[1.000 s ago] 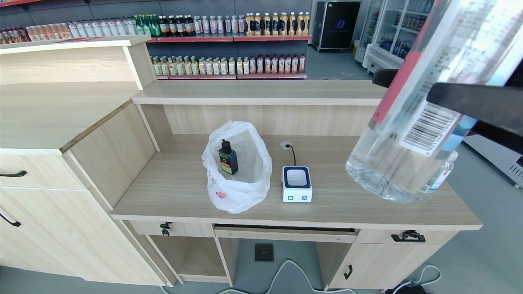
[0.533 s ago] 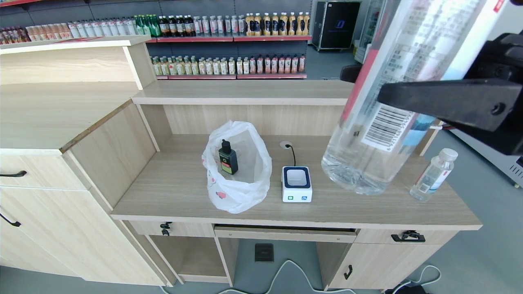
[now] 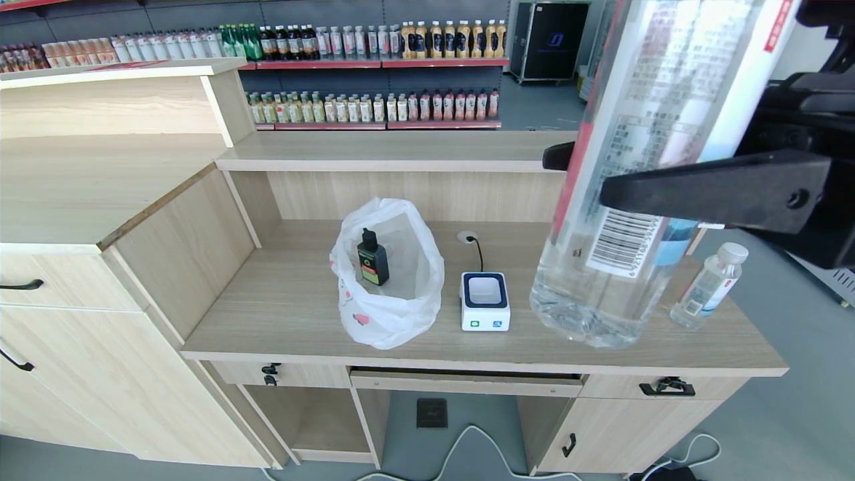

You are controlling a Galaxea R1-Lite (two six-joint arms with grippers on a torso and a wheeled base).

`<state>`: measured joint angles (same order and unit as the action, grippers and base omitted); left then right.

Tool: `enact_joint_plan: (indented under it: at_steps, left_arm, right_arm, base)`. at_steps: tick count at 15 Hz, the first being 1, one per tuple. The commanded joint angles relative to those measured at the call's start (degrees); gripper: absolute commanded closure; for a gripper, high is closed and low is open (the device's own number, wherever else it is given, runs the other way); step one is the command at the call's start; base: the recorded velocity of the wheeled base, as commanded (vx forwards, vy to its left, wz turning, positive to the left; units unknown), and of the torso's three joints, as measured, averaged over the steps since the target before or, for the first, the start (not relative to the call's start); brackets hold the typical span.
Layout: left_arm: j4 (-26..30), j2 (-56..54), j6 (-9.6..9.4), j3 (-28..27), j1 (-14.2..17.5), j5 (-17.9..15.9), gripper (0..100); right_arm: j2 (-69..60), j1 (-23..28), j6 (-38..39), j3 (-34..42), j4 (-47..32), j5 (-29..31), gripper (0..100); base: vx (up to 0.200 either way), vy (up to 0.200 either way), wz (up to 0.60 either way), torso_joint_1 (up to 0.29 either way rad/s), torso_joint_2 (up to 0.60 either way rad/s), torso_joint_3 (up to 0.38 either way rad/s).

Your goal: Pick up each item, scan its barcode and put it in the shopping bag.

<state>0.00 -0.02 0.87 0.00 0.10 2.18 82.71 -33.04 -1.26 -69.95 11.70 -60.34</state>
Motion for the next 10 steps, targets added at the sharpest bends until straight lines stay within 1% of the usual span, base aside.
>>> enact_joint_plan:
  at_steps: [1, 3, 4, 5, 8, 10]
  left_arm:
    - [0.0, 0.02, 0.01, 0.0, -0.01, 0.02, 0]
    - [0.0, 0.02, 0.01, 0.0, -0.01, 0.02, 0]
    - [0.0, 0.02, 0.01, 0.0, -0.01, 0.02, 0]
    - [0.0, 0.02, 0.01, 0.0, -0.01, 0.02, 0]
    - [0.0, 0.02, 0.01, 0.0, -0.01, 0.02, 0]
    - [0.0, 0.02, 0.01, 0.0, -0.01, 0.02, 0]
  right_arm:
    - [-0.45, -0.71, -0.06, -0.63, -1.86, -0.04, 100]
    - [-1.06, -1.07, 0.03, -0.36, -3.53, -0.04, 100]
    - [-1.15, -2.12, 0.03, -0.27, -4.14, 0.14, 100]
    - [-0.8, -3.88, -0.06, -0.36, -4.06, 1.46, 100]
    - [1.13, -8.01, 0.03, -1.15, -3.09, 8.49, 100]
    - [1.13, -8.8, 0.03, -0.54, -3.62, 8.93, 100]
  base:
    - [0.0, 0.0, 0.0, 0.0, 0.0, 0.0]
    - [0.0, 0.0, 0.0, 0.0, 0.0, 0.0]
    - [0.0, 0.0, 0.0, 0.0, 0.0, 0.0]
    - [0.0, 0.0, 0.0, 0.0, 0.0, 0.0]
    - [0.0, 0.0, 0.0, 0.0, 0.0, 0.0]
    - [0.0, 0.0, 0.0, 0.0, 0.0, 0.0]
